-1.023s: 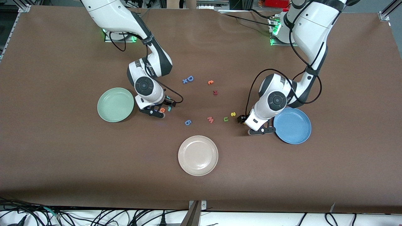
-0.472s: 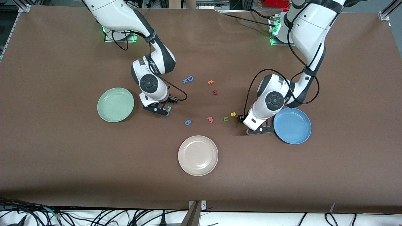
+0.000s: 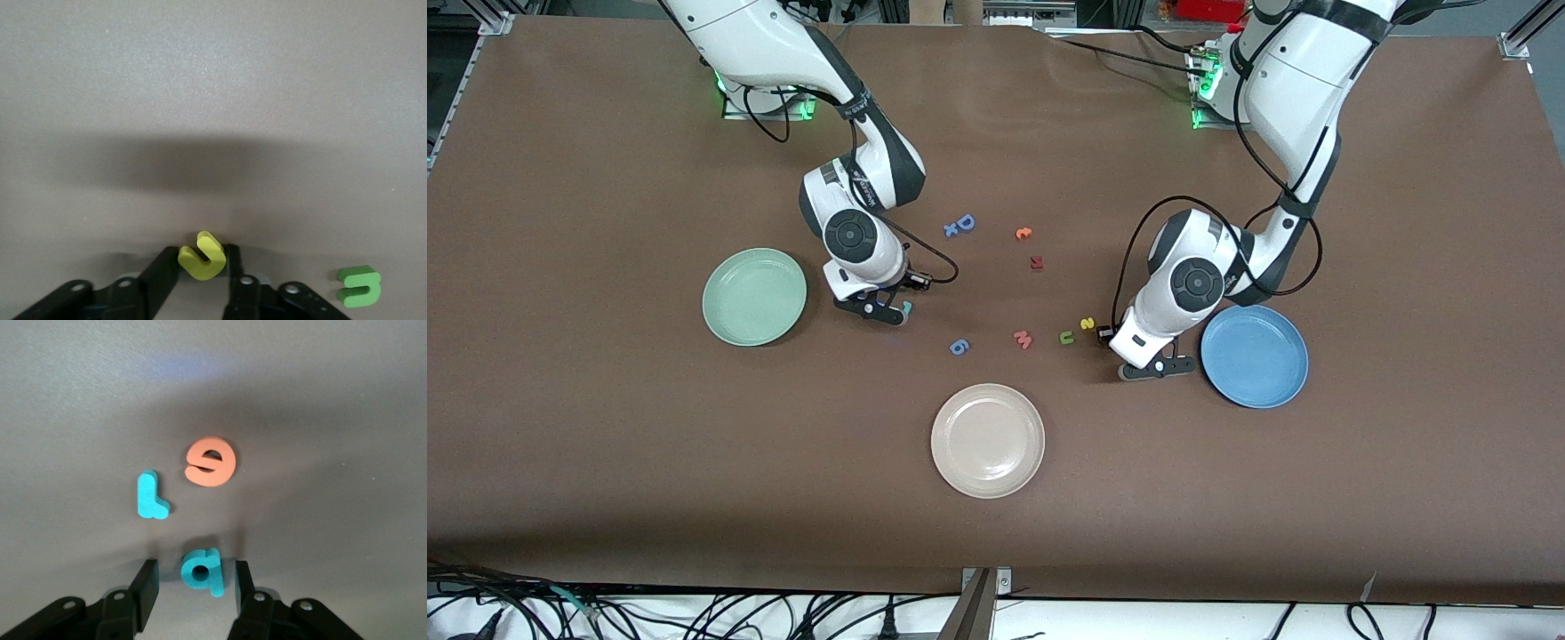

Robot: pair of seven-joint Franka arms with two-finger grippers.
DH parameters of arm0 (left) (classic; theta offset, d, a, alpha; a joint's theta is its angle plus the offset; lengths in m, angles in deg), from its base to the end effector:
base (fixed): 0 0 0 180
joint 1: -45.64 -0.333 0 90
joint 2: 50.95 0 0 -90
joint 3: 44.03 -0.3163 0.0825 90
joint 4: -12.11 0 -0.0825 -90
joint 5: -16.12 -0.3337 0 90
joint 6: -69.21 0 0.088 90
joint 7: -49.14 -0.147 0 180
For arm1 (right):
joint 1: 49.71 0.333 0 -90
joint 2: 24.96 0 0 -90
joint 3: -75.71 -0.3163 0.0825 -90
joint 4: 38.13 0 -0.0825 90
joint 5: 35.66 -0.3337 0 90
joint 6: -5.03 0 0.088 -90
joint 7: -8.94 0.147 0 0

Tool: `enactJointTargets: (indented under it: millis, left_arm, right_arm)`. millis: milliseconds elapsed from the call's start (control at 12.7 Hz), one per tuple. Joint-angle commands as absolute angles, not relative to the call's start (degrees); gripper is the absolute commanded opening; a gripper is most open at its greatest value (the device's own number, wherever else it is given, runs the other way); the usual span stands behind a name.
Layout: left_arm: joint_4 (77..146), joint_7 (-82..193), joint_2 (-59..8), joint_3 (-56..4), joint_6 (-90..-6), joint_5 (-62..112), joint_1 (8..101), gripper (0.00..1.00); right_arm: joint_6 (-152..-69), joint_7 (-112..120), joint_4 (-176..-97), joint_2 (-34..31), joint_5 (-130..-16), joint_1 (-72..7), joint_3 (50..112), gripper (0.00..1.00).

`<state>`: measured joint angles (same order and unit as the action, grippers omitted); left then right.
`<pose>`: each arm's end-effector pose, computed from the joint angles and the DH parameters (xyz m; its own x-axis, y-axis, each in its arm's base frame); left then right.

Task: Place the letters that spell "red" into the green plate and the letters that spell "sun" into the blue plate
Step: 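Grasp the teal q with the right gripper while the left gripper grasps yellow u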

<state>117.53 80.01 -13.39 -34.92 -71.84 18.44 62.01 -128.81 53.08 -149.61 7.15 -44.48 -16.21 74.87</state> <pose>0.5514 -0.2592 0.1714 0.9844 0.1520 -0.0885 0.1598 -0.9832 0.0879 0.4625 0.3242 0.1781 0.9389 -0.2842 -0.1943 -0.2797 -0.9587 0.0510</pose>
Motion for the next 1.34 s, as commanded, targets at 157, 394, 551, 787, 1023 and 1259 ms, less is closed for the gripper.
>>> enactJointTargets:
  millis: [157, 394, 551, 787, 1023, 1259]
  left_arm:
    - [116.9, 80.5, -13.2, -35.3, -71.8, 18.5, 62.6, 0.11]
    - [115.1, 80.2, -14.8, -35.7, -67.9, 18.5, 61.7, 0.11]
    - [113.8, 79.7, -16.1, -36.8, -65.2, 18.5, 61.3, 0.12]
    - [112.7, 70.0, -17.7, -36.9, -62.2, 18.4, 56.6, 0.13]
    - [112.7, 55.5, -18.8, -36.9, -60.0, 18.4, 50.3, 0.13]
    - [115.4, 45.2, -19.1, -36.7, -59.8, 17.6, 45.0, 0.13]
  right_arm:
    - [-131.6, 52.8, -151.6, 6.5, -45.2, -16.1, 74.7, 0.54]
    - [-131.8, 52.5, -152.2, 6.4, -45.1, -16.1, 74.7, 0.48]
    - [-131.9, 51.5, -152.8, 6.4, -45.1, -16.1, 74.7, 0.43]
    - [-131.9, 51.4, -152.8, 6.4, -45.1, -16.1, 74.7, 0.21]
    - [-131.9, 51.4, -152.8, 6.4, -45.1, -16.1, 74.7, 0.12]
    - [-131.3, 51.7, -152.7, 5.7, -45.1, -16.1, 74.7, 0.12]
